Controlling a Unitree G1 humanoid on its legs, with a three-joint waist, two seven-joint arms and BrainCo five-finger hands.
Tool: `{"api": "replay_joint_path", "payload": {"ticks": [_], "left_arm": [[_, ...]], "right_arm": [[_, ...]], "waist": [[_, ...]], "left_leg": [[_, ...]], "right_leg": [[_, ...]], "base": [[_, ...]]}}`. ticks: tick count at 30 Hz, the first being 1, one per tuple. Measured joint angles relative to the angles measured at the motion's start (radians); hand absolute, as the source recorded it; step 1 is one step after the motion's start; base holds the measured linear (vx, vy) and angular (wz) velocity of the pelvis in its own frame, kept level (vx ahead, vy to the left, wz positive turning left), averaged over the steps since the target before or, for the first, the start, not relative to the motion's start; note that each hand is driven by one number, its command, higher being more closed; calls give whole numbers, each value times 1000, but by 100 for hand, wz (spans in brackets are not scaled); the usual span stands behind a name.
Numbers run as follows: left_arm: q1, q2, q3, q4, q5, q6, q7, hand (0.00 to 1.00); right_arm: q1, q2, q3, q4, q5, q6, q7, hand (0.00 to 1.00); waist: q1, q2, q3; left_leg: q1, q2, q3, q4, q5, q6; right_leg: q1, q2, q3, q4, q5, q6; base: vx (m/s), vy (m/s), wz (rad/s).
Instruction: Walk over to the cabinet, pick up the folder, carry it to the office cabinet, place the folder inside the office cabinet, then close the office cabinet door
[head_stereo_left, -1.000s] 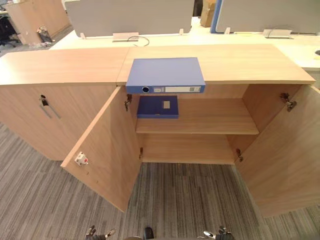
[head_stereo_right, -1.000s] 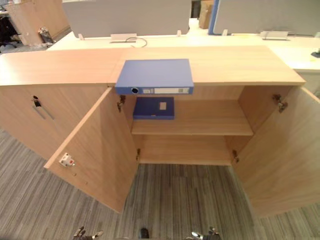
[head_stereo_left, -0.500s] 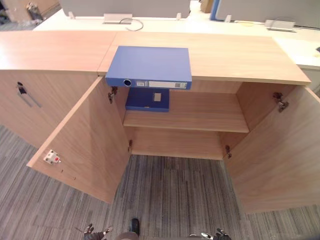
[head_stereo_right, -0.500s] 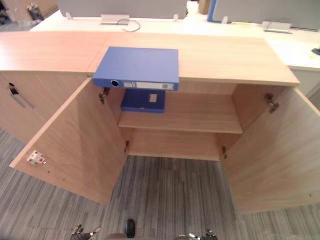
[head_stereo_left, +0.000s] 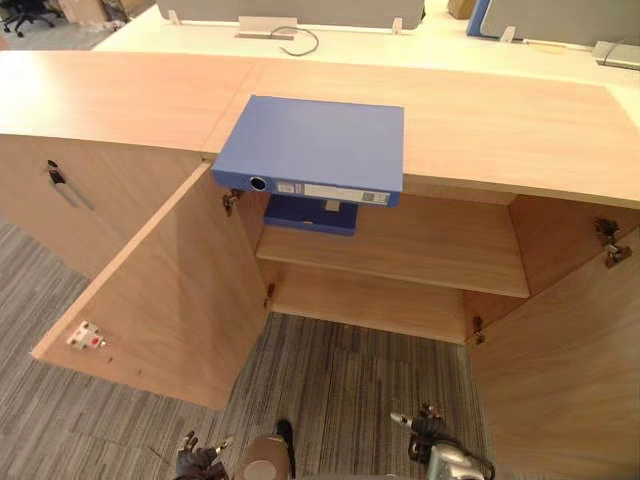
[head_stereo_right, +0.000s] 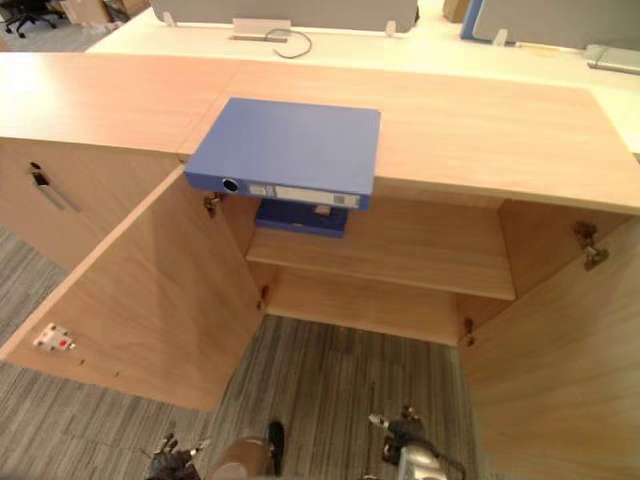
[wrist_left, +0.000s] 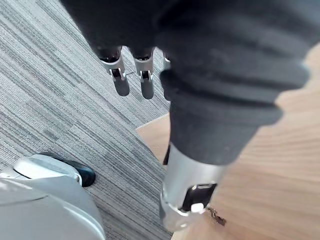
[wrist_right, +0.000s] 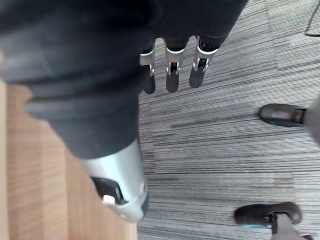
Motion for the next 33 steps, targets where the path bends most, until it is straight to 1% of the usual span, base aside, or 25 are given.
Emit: {"api": "replay_joint_path", "payload": {"ticks": [3,5,8,10,11,13,14,15,16,17,18,19,21,22,23,25,26,28,30,31,32,33], "left_arm": [[9,6,2,0,11,0,-2,0],[16,20,-4,-1,20,0,-12,0],[14,31,-35,-4,22,0,-35,0],[20,46,-102,-58,-16,8,-62,0],[30,52,-148,-117,-54,15,-84,0],[75,54,-246,-340,-204,26,-162,0],[83,53,-265,-402,-243,28,-181,0],[87,53,-285,-475,-313,30,-216,0],[86,53,-300,-552,-409,34,-254,0],[83,52,-304,-595,-511,46,-283,0],[78,51,-315,-652,-613,59,-298,0],[76,55,-325,-724,-689,64,-304,0],[79,58,-341,-817,-756,64,-305,0],[80,52,-345,-879,-790,63,-305,0],[84,44,-344,-937,-798,57,-298,0],[91,35,-344,-988,-794,48,-284,0],[94,23,-343,-1011,-777,36,-262,0],[97,10,-337,-1046,-712,28,-218,0],[107,-4,-316,-1111,-537,18,-131,0],[108,-20,-293,-1153,-419,16,-82,0],[109,-27,-284,-1175,-363,13,-59,0],[113,-43,-268,-1233,-255,8,-15,0]], "right_arm": [[58,18,-38,-4,2,6,8,0],[61,34,-36,-13,-4,5,21,0],[63,40,-35,-13,-21,6,28,0],[62,40,-34,-18,-40,8,38,0],[61,39,-31,-18,-42,10,42,0],[57,34,-12,-20,-60,15,49,0],[54,33,-2,-20,-67,17,51,0],[49,30,13,-20,-78,19,54,0],[39,27,22,-19,-80,22,56,0],[34,27,23,-19,-82,27,60,0],[32,22,38,-18,-85,32,62,0],[32,19,54,-18,-102,35,63,0],[33,15,63,-17,-119,38,63,0],[34,10,67,-11,-123,43,63,0],[34,0,82,-8,-121,47,63,0],[35,-4,87,-8,-121,51,62,0],[35,-7,92,-5,-121,54,62,0],[35,-9,94,3,-121,54,62,0],[35,-9,96,20,-116,54,61,0],[36,-8,100,21,-116,55,61,0],[37,-9,101,25,-116,55,61,0],[35,-10,100,41,-115,54,61,0]], "waist": [[-4,-17,-7],[-13,-35,-24],[-17,-36,-36],[-20,-34,-37],[-21,-34,-37],[-21,-32,-38],[-20,-31,-41],[-20,-29,-42],[-20,-25,-45],[-21,-20,-48],[-25,-13,-52],[-29,-10,-53],[-31,-6,-55],[-33,2,-60],[-34,10,-63],[-35,19,-72],[-36,24,-80],[-33,26,-88],[-25,21,-101],[-20,20,-102],[-18,19,-103],[-10,17,-106]], "left_leg": [[74,-12,14,-78,16,7],[111,-13,32,-152,43,6],[123,-11,37,-198,66,3],[132,-11,43,-233,87,3],[131,-10,43,-241,93,3],[132,-10,42,-260,110,4],[132,-11,42,-268,116,5],[129,-11,42,-269,119,6],[128,-11,47,-269,122,8],[128,-11,53,-270,124,9],[127,-14,56,-271,128,12],[125,-17,57,-274,133,15],[120,-18,57,-276,141,15],[112,-15,52,-276,149,13],[110,-14,48,-277,155,13],[110,-10,42,-277,159,12],[110,-9,34,-277,162,11],[110,-9,20,-277,166,9],[104,-10,3,-277,169,7],[100,-12,-9,-277,171,7],[96,-12,-12,-277,173,6],[90,-9,-15,-277,174,6]], "right_leg": [[10,-15,4,29,0,0],[2,-17,17,31,0,0],[-13,-18,30,30,0,0],[-21,-16,32,26,0,1],[-25,-15,32,25,1,1],[-32,-13,33,24,1,3],[-35,-13,34,23,2,3],[-39,-13,35,23,2,3],[-45,-13,43,23,1,3],[-49,-12,51,23,1,4],[-50,-13,52,20,-3,10],[-50,-15,52,14,-8,17],[-51,-14,51,6,-13,25],[-55,-10,49,4,-15,28],[-58,-5,49,2,-16,27],[-56,0,44,2,-16,27],[-51,3,36,1,-16,27],[-42,6,24,-2,-16,26],[-36,9,5,-8,-16,25],[-31,10,-6,-12,-16,25],[-32,9,-8,-13,-16,25],[-35,8,-9,-12,-15,24]], "base": [[123,46,-9],[75,-1,-22],[33,7,-10],[-6,-2,-7],[0,0,0],[-57,3,0],[-64,5,0],[-63,5,-8],[-87,6,-15],[-110,-3,-20],[-114,-9,-14],[-97,-15,-8],[-99,-22,1],[-115,-26,7],[-92,-14,7],[-57,-7,6],[-44,-24,19],[-24,-21,22],[8,-15,24],[15,-14,26],[27,-3,22],[32,0,10]]}}
